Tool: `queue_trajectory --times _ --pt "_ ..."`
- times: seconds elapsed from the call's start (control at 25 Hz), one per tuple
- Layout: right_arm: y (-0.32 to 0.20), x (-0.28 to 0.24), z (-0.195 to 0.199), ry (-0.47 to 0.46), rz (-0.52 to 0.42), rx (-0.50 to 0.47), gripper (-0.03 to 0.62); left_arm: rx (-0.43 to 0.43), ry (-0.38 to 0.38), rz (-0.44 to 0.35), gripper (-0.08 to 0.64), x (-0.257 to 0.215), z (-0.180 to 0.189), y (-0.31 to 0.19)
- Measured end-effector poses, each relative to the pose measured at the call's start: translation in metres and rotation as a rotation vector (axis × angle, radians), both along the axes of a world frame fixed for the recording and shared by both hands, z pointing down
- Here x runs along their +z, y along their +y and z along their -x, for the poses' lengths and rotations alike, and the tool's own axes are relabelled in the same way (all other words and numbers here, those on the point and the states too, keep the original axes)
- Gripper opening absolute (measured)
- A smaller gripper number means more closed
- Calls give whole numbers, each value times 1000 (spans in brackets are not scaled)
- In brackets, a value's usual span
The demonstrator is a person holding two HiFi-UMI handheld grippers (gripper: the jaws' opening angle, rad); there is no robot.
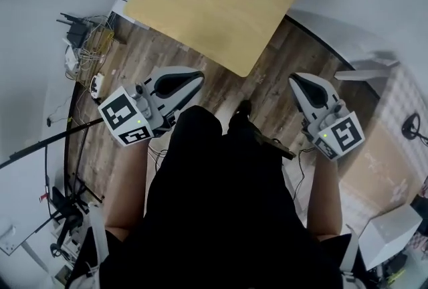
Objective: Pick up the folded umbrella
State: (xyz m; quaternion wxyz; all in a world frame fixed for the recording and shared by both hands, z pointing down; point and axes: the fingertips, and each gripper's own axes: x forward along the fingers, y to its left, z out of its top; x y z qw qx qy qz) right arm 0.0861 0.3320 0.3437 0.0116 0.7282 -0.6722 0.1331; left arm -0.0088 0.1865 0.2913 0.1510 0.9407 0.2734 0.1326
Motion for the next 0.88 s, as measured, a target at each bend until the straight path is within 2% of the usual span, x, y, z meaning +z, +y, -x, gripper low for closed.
queue_trajectory --times 0.28,0.4,0.6,0.88 --pt "-21 3 -26 -23 -20 -48 18 -94 -11 -29 11 -5 -17 -28" --pt "-34 5 -37 -25 -12 -60 18 -106 -13 -26 12 2 -29 -42" --pt "-63 12 -74 -41 17 -80 18 -146 38 14 11 7 -66 -71" --pt "-133 -13 -119 -22 82 -145 18 -227 108 71 11 2 -94 -141"
